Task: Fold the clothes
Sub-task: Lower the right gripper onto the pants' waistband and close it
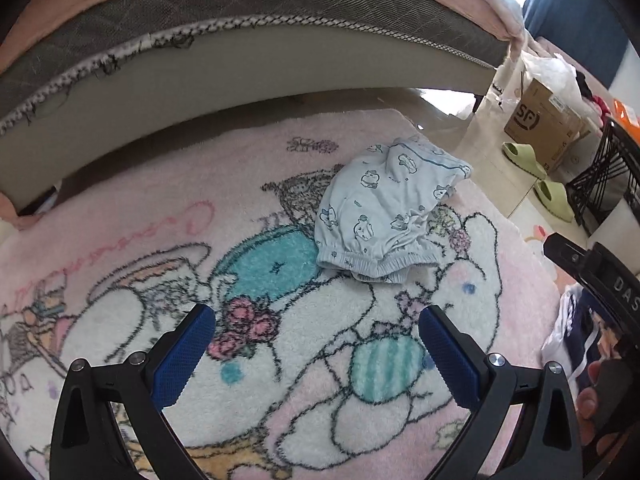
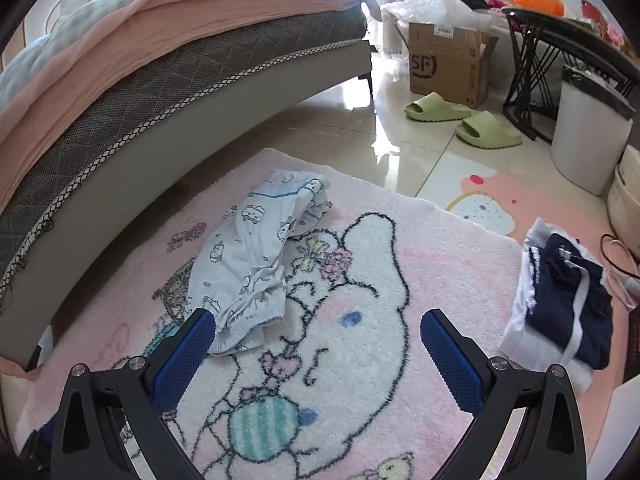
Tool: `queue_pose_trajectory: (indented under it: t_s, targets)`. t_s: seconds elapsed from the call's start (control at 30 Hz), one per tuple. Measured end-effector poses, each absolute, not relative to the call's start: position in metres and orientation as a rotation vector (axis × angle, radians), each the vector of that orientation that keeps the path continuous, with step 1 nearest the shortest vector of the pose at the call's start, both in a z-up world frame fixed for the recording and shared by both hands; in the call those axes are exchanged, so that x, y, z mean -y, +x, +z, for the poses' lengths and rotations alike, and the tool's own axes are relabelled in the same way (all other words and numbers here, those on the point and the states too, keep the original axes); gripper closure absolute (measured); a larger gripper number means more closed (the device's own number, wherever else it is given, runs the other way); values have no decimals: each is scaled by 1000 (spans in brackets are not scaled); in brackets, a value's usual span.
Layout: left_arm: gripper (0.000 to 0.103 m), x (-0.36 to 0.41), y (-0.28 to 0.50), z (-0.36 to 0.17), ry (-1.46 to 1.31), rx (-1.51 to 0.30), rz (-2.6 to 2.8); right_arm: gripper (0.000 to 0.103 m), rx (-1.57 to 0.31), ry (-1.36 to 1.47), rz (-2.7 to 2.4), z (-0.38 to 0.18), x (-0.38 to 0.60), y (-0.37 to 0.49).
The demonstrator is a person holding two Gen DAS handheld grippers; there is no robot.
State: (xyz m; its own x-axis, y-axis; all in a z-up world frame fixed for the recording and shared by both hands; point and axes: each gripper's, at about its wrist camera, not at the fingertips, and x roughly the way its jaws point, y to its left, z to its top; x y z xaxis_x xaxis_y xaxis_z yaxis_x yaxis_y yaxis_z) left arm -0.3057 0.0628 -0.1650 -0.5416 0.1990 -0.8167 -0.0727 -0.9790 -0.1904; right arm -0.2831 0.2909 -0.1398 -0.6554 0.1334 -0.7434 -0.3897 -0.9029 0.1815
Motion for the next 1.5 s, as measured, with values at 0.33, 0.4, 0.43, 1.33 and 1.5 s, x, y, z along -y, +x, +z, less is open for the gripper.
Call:
queue_pose_trajectory:
  t_s: [0.33, 0.4, 0.43, 1.33, 1.5]
  targets:
    - [0, -57, -353, -207, -1520, 336, 2605, 0, -586, -1218, 2556, -183, -300, -327]
    - [0, -57, -360, -216, -1546, 338, 2604, 0, -619, -1237, 2515, -194, -302, -337]
    - [0, -57, -363, -220, -1557, 344, 2597, 0, -633, -1247, 2506, -199, -303, -342]
    - [0, -107, -377, -266, -1268, -366, 2667, 3, -1932, -1527, 2139, -328, -333, -377]
    - [0, -107, -384, -268, -1226, -289, 2624, 3, -2061, -1480, 2075, -335, -335, -376]
